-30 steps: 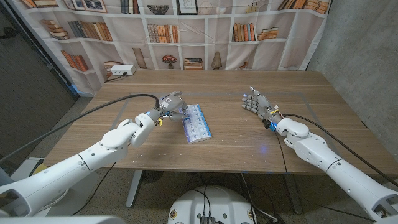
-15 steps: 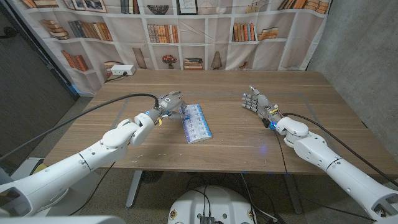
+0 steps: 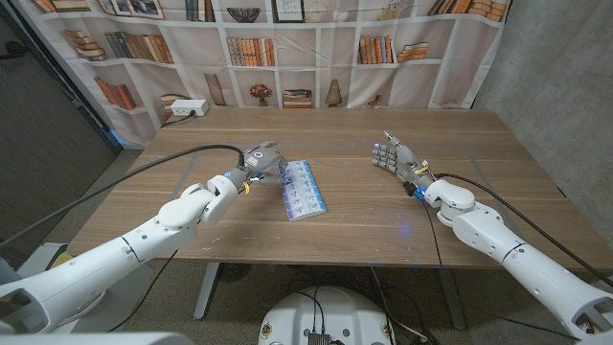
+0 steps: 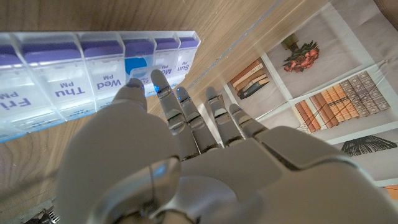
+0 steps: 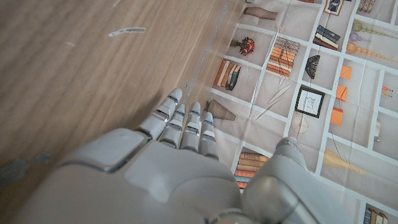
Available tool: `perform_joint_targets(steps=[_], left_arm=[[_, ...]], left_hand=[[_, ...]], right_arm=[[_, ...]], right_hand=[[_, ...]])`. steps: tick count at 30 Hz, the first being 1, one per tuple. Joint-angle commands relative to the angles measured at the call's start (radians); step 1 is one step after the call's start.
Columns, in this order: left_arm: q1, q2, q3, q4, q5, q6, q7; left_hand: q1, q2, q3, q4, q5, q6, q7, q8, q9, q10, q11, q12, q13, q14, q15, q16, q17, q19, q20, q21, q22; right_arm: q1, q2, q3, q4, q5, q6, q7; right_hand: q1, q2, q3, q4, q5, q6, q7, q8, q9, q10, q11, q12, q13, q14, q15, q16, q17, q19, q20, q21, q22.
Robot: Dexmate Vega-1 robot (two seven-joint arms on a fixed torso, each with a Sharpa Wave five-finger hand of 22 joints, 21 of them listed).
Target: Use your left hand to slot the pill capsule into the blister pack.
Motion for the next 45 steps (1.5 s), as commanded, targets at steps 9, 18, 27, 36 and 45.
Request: perform_joint_targets(steps=[9,18,27,36,45], left_arm=[[0.009,0.007,0.002,-0.019,-0.005,0.013,-0.029],[0.02,0.011,-0.004,-0.031,-0.005,0.027,-0.04],[0.021,0.005,-0.003,-0.019,-0.014,0.031,-0.04],[0.006,0.001,0.005,-0.005,-0.015,0.017,-0.036],[-0.002,-0.006,0.015,0.011,-0.027,0.002,-0.043]], left_hand=[[-0.045,0.011,-0.005,0.034,0.003,0.015,-0.044,-0.011,-0.002,-0.064,0.003,-0.003,-0.003,-0.033,-0.112,-0.003,0.003,-0.015,0.001,-0.001,0.006],[-0.067,0.015,-0.01,0.05,0.003,0.054,-0.033,-0.005,-0.004,-0.076,0.002,0.003,-0.005,-0.049,-0.109,-0.002,0.003,-0.02,-0.001,0.0,0.007],[-0.077,0.016,-0.012,0.058,0.003,0.044,-0.022,-0.015,-0.004,-0.082,0.003,0.005,-0.006,-0.06,-0.108,-0.003,0.002,-0.027,0.0,-0.001,0.006],[-0.087,0.014,-0.015,0.064,0.006,-0.013,-0.023,-0.046,-0.002,-0.133,0.01,-0.001,-0.007,-0.084,-0.094,-0.005,0.002,-0.047,0.007,-0.004,0.006],[-0.091,0.013,-0.016,0.066,0.007,-0.014,-0.018,-0.048,-0.002,-0.136,0.013,0.002,-0.007,-0.09,-0.093,-0.004,0.002,-0.05,0.007,-0.004,0.006]], right_arm=[[-0.004,-0.005,0.004,-0.003,0.005,0.001,0.007],[0.003,-0.002,0.001,0.004,0.007,-0.004,0.011],[0.018,-0.003,-0.005,0.006,0.003,-0.02,0.014],[0.012,-0.004,-0.001,0.0,0.003,-0.018,0.004],[-0.003,-0.014,0.006,-0.021,0.006,-0.027,-0.01]], right_hand=[[0.002,0.009,-0.004,0.0,0.004,0.003,-0.008,0.002,0.006,0.01,-0.002,-0.002,0.002,0.003,0.004,-0.001,0.004,0.005,-0.003,0.001,0.003],[-0.002,0.009,-0.006,0.002,0.004,0.004,-0.008,0.002,0.006,0.013,-0.001,-0.003,0.002,0.003,0.003,-0.001,0.005,0.005,-0.003,0.001,0.003],[-0.006,0.009,-0.008,0.004,0.003,0.004,-0.01,0.002,0.007,0.014,-0.001,-0.004,0.003,0.004,0.001,0.0,0.006,0.005,-0.003,0.001,0.003],[-0.009,0.009,-0.009,0.006,0.003,0.005,-0.01,0.002,0.007,0.013,-0.001,-0.005,0.003,0.004,0.002,-0.001,0.006,0.005,-0.003,0.001,0.003],[-0.01,0.009,-0.01,0.006,0.004,0.005,-0.008,0.002,0.007,0.013,-0.001,-0.006,0.003,0.003,0.002,-0.001,0.006,0.005,-0.003,0.001,0.003]])
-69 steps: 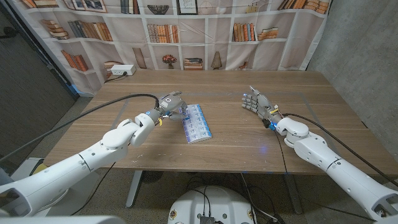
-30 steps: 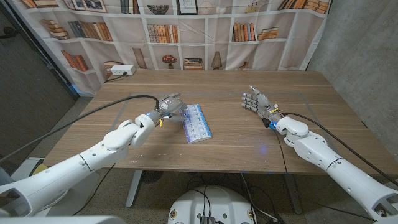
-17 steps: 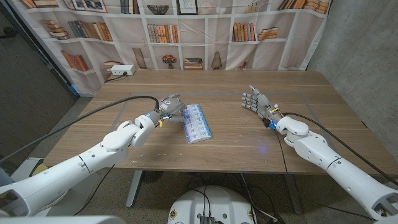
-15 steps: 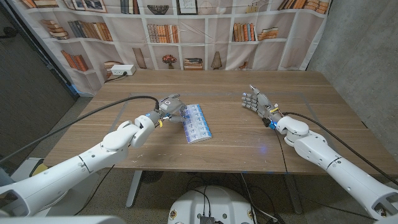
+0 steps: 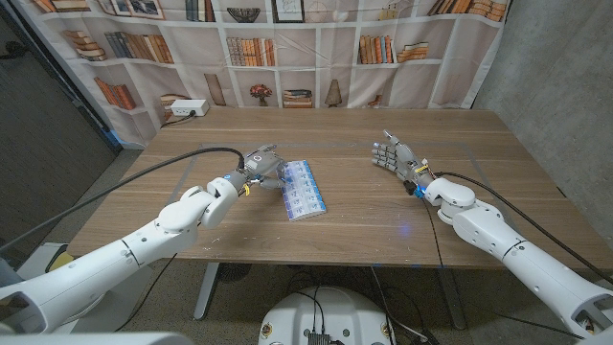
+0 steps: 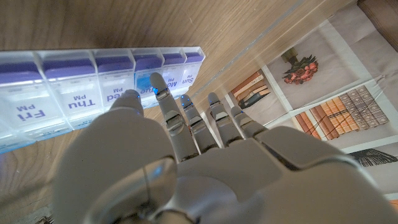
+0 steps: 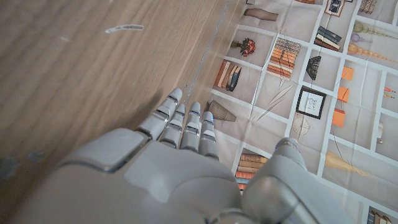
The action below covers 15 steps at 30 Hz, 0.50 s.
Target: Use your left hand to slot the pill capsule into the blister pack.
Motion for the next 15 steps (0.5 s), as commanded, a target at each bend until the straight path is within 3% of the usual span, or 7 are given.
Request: perform_joint_targets(steps=[1,15], left_arm=[[-0.012,-0.008,0.013,0.021,-0.014,-0.02,-0.006],[-0.011,-0.011,0.021,0.022,-0.02,-0.019,-0.012]], left_hand=[[0.003,-0.011,0.0,0.003,0.007,-0.001,0.006,-0.004,0.003,-0.006,0.005,0.002,0.003,-0.004,-0.093,-0.002,0.001,-0.006,-0.002,-0.004,0.001],[0.002,-0.013,0.0,0.003,0.009,0.003,0.003,-0.004,0.003,-0.01,0.004,0.006,0.003,-0.007,-0.093,0.0,0.0,-0.01,0.0,-0.003,0.001]], right_arm=[[-0.016,-0.01,0.008,-0.022,0.002,-0.009,-0.017],[-0.016,-0.012,0.009,-0.022,0.004,-0.006,-0.012]], right_hand=[[-0.006,0.005,-0.005,0.0,0.004,0.001,-0.005,0.002,0.002,0.006,-0.001,-0.006,0.003,0.003,0.003,-0.001,0.006,0.005,-0.003,0.001,0.003],[-0.008,0.005,-0.006,0.001,0.004,0.003,-0.003,0.003,0.002,0.007,-0.001,-0.008,0.003,0.003,0.002,-0.001,0.006,0.006,-0.003,0.001,0.003]])
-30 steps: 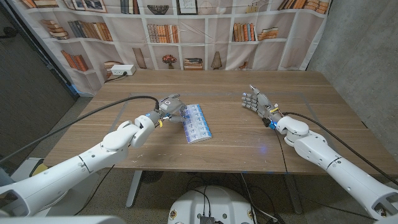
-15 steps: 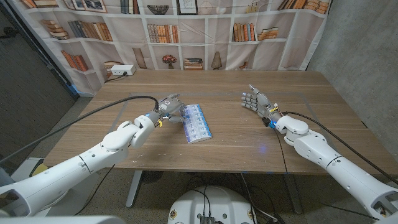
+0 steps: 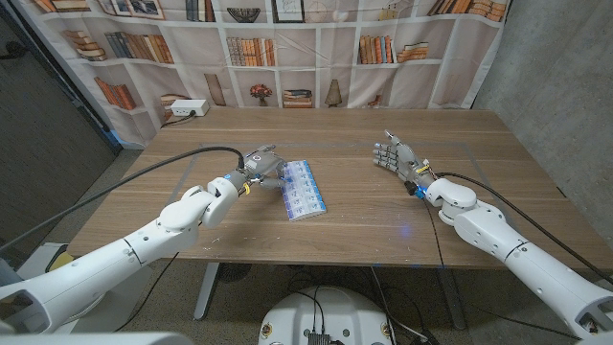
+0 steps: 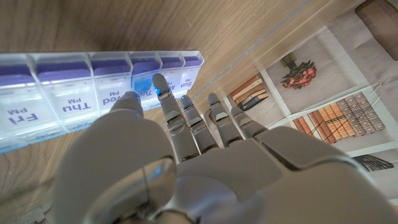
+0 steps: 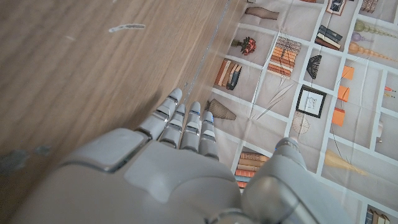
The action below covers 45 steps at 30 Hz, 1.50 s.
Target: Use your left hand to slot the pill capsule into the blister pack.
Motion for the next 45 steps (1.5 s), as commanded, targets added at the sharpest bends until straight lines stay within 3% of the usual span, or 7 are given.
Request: perform_joint_targets(steps=[1,26,45], left_arm=[[-0.001,-0.006,0.01,0.006,-0.006,-0.003,-0.006],[0.025,0.012,-0.015,-0.031,-0.024,-0.017,0.031],[0.036,0.008,-0.013,-0.029,-0.019,-0.01,0.025]], left_hand=[[-0.006,0.001,0.0,0.004,0.01,0.007,-0.002,0.004,0.001,-0.004,-0.001,0.006,0.003,-0.008,-0.092,0.0,0.003,0.0,0.0,-0.003,0.001],[-0.003,-0.007,-0.001,0.0,0.014,-0.005,-0.018,-0.003,0.002,-0.007,-0.002,0.012,0.002,-0.011,-0.095,0.004,0.003,0.0,0.003,0.0,0.001],[-0.003,-0.009,-0.001,0.0,0.016,-0.004,-0.016,-0.003,0.003,-0.011,-0.003,0.013,0.002,-0.013,-0.094,0.005,0.003,-0.001,0.003,0.001,0.001]], right_arm=[[-0.002,-0.001,0.001,-0.001,0.004,0.001,0.002],[-0.025,-0.01,0.012,-0.016,0.006,0.02,0.0],[-0.035,-0.018,0.012,-0.032,0.007,0.012,-0.004]], right_hand=[[-0.008,0.005,-0.006,0.001,0.004,0.003,-0.003,0.003,0.002,0.006,-0.003,0.0,0.003,0.003,0.002,-0.001,0.005,0.005,-0.003,0.001,0.003],[-0.008,0.005,-0.008,0.0,0.005,0.005,0.0,0.003,0.002,0.008,-0.002,-0.003,0.003,0.002,0.001,-0.002,0.005,0.005,-0.002,0.0,0.003],[-0.008,0.005,-0.01,0.0,0.006,0.004,0.001,0.002,0.002,0.009,-0.003,-0.005,0.004,0.002,0.003,-0.002,0.005,0.004,-0.001,0.0,0.003]])
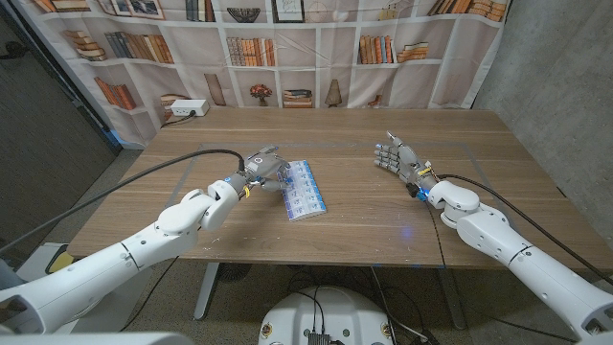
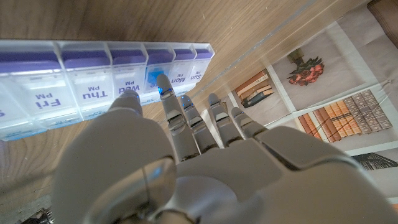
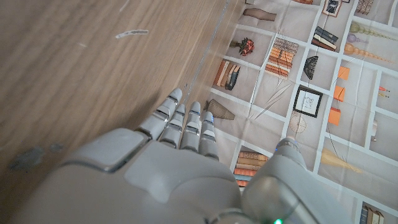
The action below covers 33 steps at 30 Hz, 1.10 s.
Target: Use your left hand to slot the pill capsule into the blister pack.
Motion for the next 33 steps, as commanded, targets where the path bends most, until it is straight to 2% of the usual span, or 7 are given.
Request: perform_joint_targets(steps=[1,33], left_arm=[[0.005,-0.003,0.003,0.003,0.004,0.006,-0.005],[-0.038,-0.036,0.043,0.057,-0.012,-0.036,-0.035]], left_hand=[[0.003,-0.003,-0.001,0.0,0.009,0.0,-0.007,-0.003,0.003,-0.006,0.001,0.008,0.001,-0.004,-0.095,0.005,0.003,-0.001,0.003,0.001,0.004],[0.003,-0.004,-0.001,0.0,0.013,-0.003,-0.015,-0.004,0.003,-0.016,0.002,0.009,0.001,-0.01,-0.092,0.006,0.003,-0.007,0.005,0.001,0.004]], right_arm=[[-0.007,-0.006,0.001,-0.011,0.001,-0.007,-0.005],[-0.001,-0.006,0.006,-0.006,0.005,-0.011,-0.008]], right_hand=[[-0.009,0.005,0.0,0.001,0.006,0.004,0.001,0.002,0.002,0.007,-0.001,-0.005,0.004,0.002,0.003,-0.002,0.005,0.004,-0.001,0.0,0.003],[-0.009,0.005,-0.002,0.0,0.006,0.01,0.004,0.004,0.002,0.008,0.001,-0.008,0.004,0.0,0.003,-0.003,0.005,0.002,0.0,-0.001,0.003]])
